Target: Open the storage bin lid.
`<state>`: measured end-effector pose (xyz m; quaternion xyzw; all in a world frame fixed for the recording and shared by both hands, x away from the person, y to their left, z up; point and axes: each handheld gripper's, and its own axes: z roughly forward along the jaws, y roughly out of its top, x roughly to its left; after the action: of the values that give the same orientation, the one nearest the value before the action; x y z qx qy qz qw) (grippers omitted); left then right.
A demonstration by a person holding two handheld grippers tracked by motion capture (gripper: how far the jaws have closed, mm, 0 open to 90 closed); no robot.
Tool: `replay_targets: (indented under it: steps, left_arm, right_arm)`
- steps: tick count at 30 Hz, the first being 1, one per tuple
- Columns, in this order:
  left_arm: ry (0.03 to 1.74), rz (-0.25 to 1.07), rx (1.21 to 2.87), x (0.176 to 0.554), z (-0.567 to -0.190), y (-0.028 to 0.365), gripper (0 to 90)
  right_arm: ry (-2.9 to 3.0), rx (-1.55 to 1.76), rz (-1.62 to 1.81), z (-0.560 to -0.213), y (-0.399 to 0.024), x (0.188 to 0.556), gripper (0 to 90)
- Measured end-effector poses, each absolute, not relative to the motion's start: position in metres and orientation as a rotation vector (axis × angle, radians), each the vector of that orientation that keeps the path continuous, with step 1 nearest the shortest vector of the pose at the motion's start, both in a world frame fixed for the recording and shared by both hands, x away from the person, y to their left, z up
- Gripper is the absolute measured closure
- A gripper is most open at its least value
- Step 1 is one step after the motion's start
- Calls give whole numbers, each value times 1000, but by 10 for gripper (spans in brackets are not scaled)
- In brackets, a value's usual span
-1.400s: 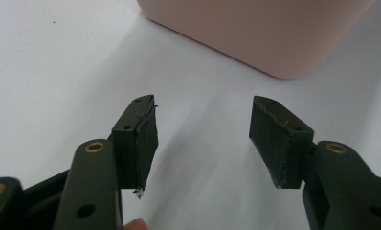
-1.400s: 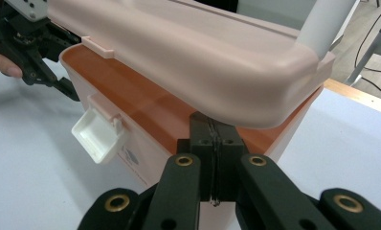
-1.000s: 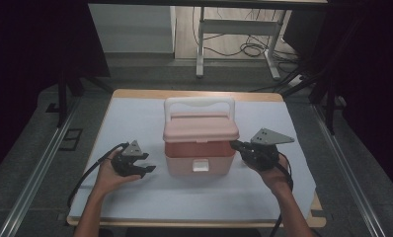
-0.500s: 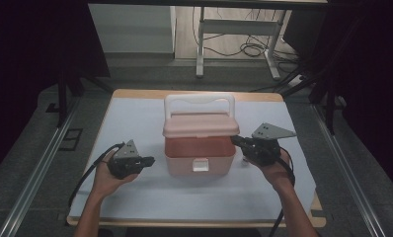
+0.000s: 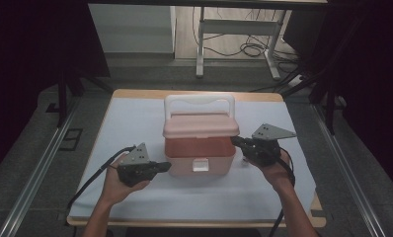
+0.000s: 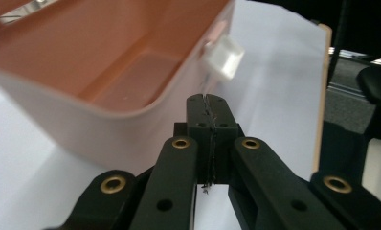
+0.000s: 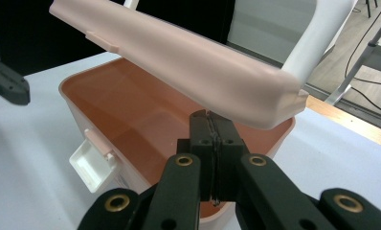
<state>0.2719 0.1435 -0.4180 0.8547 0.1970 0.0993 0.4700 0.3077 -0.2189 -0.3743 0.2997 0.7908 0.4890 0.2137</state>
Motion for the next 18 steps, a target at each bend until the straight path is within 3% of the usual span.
replay_targets:
  steps: [18]
  left_arm:
    - [444,205,2094,284,-427,90,898]
  right_arm:
    - [2200,833,1354,-376,-220,308,892]
